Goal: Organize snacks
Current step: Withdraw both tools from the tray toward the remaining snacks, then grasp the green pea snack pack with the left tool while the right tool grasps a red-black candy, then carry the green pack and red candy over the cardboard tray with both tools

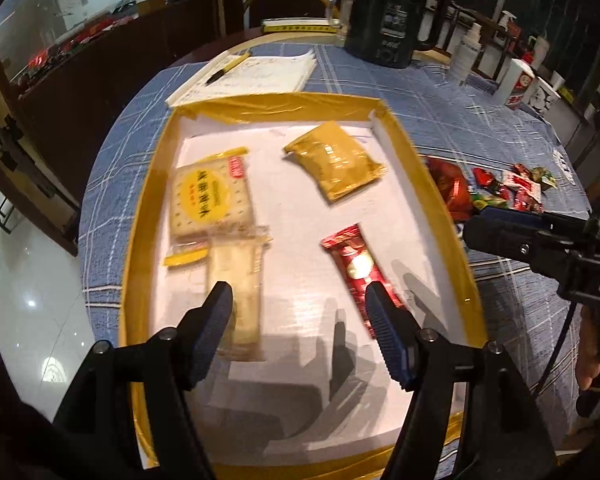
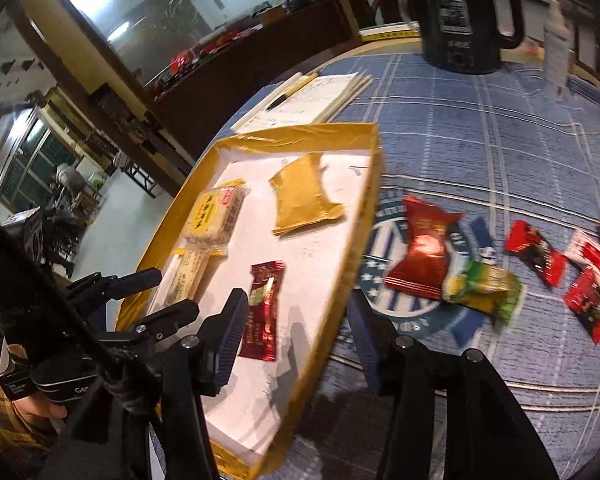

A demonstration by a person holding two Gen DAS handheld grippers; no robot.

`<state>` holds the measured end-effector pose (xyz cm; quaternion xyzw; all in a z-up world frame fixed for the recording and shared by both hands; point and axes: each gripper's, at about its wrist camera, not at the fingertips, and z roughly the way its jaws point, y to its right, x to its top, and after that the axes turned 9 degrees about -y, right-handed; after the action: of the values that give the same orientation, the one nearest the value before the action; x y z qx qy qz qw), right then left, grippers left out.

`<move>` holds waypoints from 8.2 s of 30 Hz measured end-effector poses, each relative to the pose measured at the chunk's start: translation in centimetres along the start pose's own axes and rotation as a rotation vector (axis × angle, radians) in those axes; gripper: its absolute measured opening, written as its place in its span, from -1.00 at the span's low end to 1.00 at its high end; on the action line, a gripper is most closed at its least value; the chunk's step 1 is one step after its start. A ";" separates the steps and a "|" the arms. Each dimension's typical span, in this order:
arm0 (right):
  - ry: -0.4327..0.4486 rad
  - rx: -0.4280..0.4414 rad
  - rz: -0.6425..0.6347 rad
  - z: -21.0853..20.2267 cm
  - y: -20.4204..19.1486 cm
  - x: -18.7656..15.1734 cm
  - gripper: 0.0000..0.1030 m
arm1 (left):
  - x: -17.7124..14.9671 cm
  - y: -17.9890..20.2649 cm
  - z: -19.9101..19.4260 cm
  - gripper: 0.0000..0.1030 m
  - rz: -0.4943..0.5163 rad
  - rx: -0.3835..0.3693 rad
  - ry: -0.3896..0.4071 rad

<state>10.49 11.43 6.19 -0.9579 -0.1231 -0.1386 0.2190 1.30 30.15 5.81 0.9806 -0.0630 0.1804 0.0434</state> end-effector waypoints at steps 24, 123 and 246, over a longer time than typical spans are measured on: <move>0.096 -0.106 0.238 -7.0 10.9 -4.5 0.00 | 3.7 11.5 0.4 0.35 0.227 -0.073 0.013; -0.029 -0.227 0.151 -3.1 16.7 -1.5 -0.20 | 5.0 16.0 6.6 -0.39 0.289 -0.134 -0.150; -0.154 0.076 -0.068 7.1 -6.2 -4.1 -0.47 | 7.0 -1.5 5.4 -0.36 0.102 -0.084 -0.122</move>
<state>6.31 19.37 1.16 -0.9520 -0.1773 -0.0670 0.2402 9.87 30.32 3.18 0.9826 -0.1229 0.1194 0.0713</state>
